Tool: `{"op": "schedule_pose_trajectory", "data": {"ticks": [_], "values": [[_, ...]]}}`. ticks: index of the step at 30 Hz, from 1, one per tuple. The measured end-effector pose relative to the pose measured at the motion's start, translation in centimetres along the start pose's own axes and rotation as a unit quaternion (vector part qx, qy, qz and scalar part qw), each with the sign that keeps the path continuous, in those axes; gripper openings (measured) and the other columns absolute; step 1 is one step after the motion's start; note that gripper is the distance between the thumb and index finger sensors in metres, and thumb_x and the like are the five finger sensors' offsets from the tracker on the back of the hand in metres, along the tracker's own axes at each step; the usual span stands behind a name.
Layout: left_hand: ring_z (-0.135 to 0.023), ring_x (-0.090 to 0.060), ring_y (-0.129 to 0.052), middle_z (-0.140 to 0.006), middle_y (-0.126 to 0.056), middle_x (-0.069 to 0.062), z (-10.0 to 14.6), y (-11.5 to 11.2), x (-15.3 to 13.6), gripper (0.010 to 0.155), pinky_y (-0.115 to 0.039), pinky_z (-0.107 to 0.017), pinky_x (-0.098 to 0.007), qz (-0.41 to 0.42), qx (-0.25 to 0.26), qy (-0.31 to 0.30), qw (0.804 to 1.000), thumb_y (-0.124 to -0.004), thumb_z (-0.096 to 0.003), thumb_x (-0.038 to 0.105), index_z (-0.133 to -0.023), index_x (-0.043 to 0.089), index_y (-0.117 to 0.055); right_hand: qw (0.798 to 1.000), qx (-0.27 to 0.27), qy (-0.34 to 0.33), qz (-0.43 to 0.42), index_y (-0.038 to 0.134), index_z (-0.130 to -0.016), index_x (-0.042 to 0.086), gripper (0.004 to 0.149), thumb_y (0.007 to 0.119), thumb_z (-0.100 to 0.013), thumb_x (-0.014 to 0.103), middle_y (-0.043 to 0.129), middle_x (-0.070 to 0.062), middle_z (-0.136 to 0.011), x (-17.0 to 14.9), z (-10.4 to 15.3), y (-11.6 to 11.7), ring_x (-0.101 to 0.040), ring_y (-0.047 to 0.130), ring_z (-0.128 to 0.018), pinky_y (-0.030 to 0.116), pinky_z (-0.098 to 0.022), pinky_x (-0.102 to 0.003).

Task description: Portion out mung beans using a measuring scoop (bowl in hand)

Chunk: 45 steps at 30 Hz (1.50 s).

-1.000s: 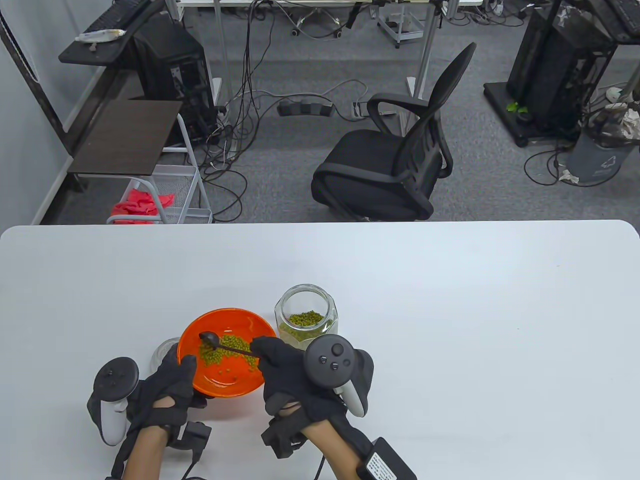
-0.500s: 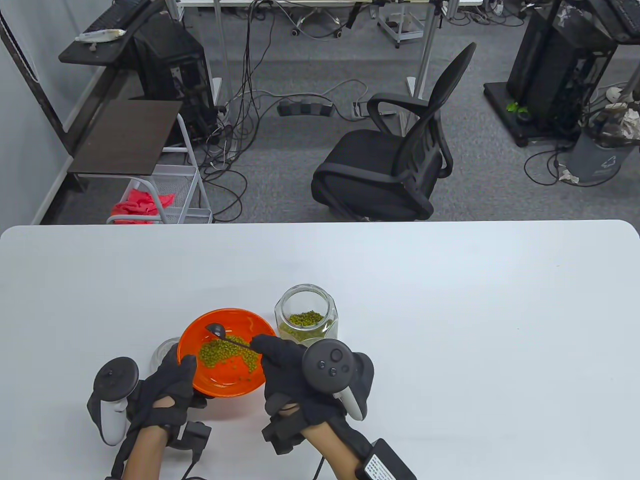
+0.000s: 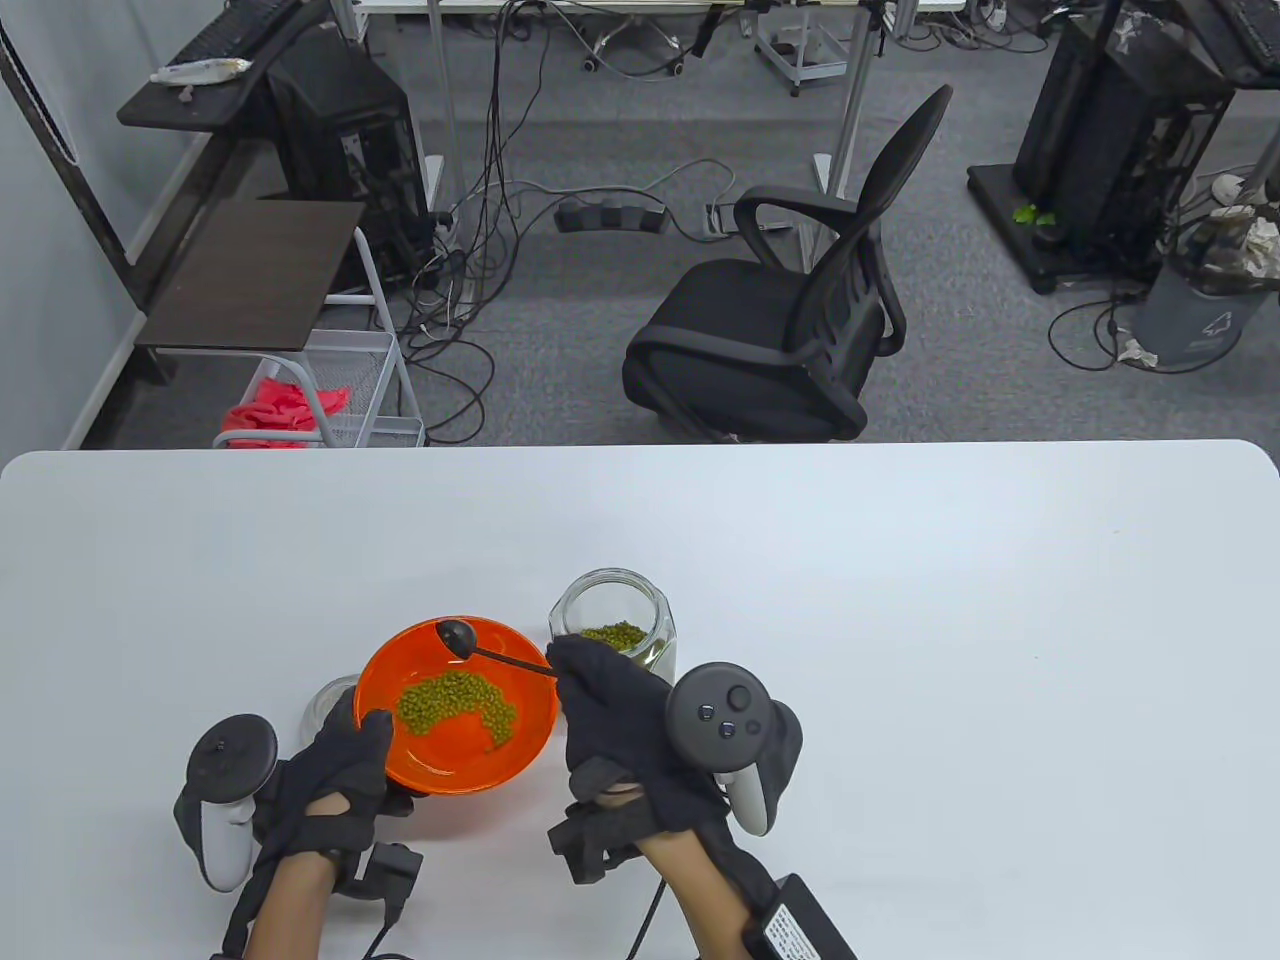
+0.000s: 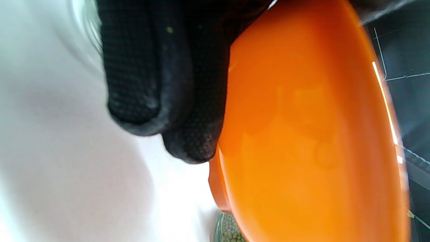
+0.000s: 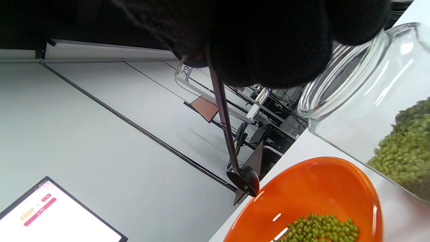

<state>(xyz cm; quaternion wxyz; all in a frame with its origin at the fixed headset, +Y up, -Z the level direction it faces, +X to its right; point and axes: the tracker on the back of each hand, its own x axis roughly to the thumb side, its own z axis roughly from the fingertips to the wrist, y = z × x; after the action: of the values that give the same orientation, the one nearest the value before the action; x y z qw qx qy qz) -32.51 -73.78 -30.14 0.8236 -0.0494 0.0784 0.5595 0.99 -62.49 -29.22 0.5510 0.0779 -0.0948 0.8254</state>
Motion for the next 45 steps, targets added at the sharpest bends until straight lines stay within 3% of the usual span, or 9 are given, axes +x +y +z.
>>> {"op": "schedule_pose_trajectory", "data": {"ticks": [15,28,34,39,45], "values": [[-0.043,-0.023,-0.117,-0.094,-0.072,-0.018,0.0,0.0,0.0,0.068,-0.101,-0.028,-0.025,-0.002,0.001,-0.002,1.0,-0.059,-0.0567,0.045,-0.108,0.003,-0.042,0.995,-0.072,0.031,-0.054,0.082,-0.085,0.006,0.041,0.078,-0.046,0.019,0.092,-0.025,-0.064,-1.1,-0.2,-4.3,-0.034,0.096,-0.04,0.07,-0.047,-0.064],[-0.043,-0.023,-0.116,-0.094,-0.071,-0.018,0.0,0.0,-0.1,0.068,-0.101,-0.028,-0.025,-0.003,0.001,-0.001,1.0,-0.06,-0.0567,0.045,-0.108,0.003,-0.042,0.99,-0.133,0.053,-0.016,0.082,-0.084,0.007,0.041,0.076,-0.047,0.022,0.092,-0.022,-0.059,-1.7,-0.1,-6.6,-0.03,0.095,-0.035,0.073,-0.044,-0.061],[-0.044,-0.023,-0.116,-0.094,-0.071,-0.018,0.0,0.0,-0.1,0.068,-0.101,-0.028,-0.025,-0.003,0.002,-0.001,1.0,-0.059,-0.0568,0.045,-0.108,0.003,-0.042,0.983,-0.168,0.056,0.041,0.082,-0.083,0.007,0.04,0.075,-0.047,0.022,0.092,-0.021,-0.059,-1.6,0.1,-7.9,-0.029,0.095,-0.034,0.073,-0.044,-0.061],[-0.044,-0.023,-0.116,-0.094,-0.071,-0.018,0.0,0.1,0.0,0.068,-0.101,-0.028,-0.025,-0.004,0.002,-0.001,1.0,-0.059,-0.0569,0.045,-0.108,0.003,-0.042,0.979,-0.167,0.063,0.095,0.082,-0.083,0.006,0.04,0.074,-0.047,0.022,0.092,-0.021,-0.059,-1.5,0.0,-7.9,-0.03,0.095,-0.034,0.072,-0.044,-0.061],[-0.044,-0.023,-0.116,-0.095,-0.071,-0.018,0.0,0.2,0.1,0.068,-0.101,-0.028,-0.025,-0.006,0.007,-0.004,1.0,-0.059,-0.0568,0.045,-0.108,0.003,-0.042,0.971,-0.146,0.062,0.177,0.082,-0.083,0.007,0.039,0.074,-0.047,0.022,0.092,-0.021,-0.06,-1.9,-1.1,-5.9,-0.03,0.095,-0.035,0.072,-0.045,-0.062]]}}
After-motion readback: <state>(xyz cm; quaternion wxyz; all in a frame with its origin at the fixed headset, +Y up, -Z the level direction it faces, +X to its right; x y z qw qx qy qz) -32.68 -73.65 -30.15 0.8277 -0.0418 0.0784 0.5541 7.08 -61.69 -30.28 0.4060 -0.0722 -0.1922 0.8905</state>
